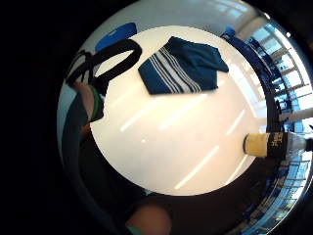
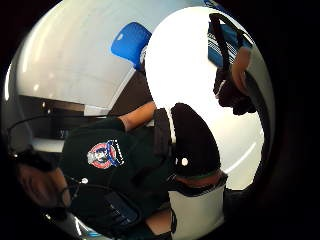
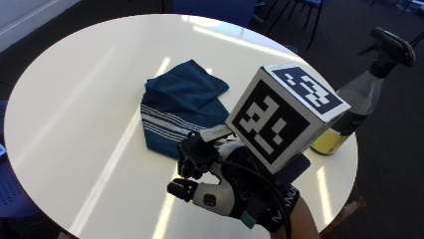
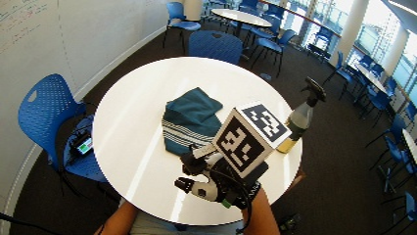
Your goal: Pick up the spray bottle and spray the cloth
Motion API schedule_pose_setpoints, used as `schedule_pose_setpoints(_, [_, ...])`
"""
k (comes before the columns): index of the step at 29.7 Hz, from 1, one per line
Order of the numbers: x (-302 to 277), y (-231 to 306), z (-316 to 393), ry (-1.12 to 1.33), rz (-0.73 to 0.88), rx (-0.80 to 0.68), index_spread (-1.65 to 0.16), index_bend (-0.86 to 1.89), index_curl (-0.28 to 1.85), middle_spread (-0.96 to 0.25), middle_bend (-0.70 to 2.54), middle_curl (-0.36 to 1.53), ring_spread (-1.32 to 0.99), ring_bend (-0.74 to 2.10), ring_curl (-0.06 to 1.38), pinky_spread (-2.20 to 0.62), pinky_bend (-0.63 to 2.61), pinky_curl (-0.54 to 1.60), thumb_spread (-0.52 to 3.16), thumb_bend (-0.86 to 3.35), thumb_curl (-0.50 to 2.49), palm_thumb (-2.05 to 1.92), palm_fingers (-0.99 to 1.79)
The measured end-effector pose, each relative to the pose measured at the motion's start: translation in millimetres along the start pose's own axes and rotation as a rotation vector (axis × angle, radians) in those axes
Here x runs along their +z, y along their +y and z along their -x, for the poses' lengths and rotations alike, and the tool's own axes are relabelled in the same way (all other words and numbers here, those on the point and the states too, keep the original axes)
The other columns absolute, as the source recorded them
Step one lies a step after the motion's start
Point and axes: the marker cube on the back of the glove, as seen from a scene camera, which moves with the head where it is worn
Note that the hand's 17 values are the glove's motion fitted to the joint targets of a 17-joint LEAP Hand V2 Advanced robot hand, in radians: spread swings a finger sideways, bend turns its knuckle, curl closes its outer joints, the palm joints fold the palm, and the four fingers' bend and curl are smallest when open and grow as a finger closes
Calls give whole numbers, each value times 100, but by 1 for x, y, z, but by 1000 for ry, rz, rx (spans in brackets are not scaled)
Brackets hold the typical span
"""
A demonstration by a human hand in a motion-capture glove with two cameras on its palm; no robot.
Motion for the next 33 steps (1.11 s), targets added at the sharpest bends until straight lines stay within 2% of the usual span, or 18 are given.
schedule_pose_setpoints(2, [1, 0, 1, 0, 0, -1, -15, 27, 10, -8, 46, 14, -11, 51, 13, -13, 40, 9, 52, 24, 8, 37, 139])
schedule_pose_setpoints(5, [3, 0, 2, -2, 1, -4, -19, 28, 18, -10, 50, 20, -14, 55, 21, -16, 43, 17, 72, 26, 11, 40, 134])
schedule_pose_setpoints(12, [5, -1, 3, -3, 2, -5, -24, 28, 28, -12, 54, 29, -16, 57, 31, -19, 43, 26, 99, 24, 16, 42, 128])
schedule_pose_setpoints(33, [8, -8, 12, -10, 3, -32, -27, 22, 39, -13, 50, 39, -18, 54, 38, -20, 39, 34, 123, 14, 26, 45, 126])
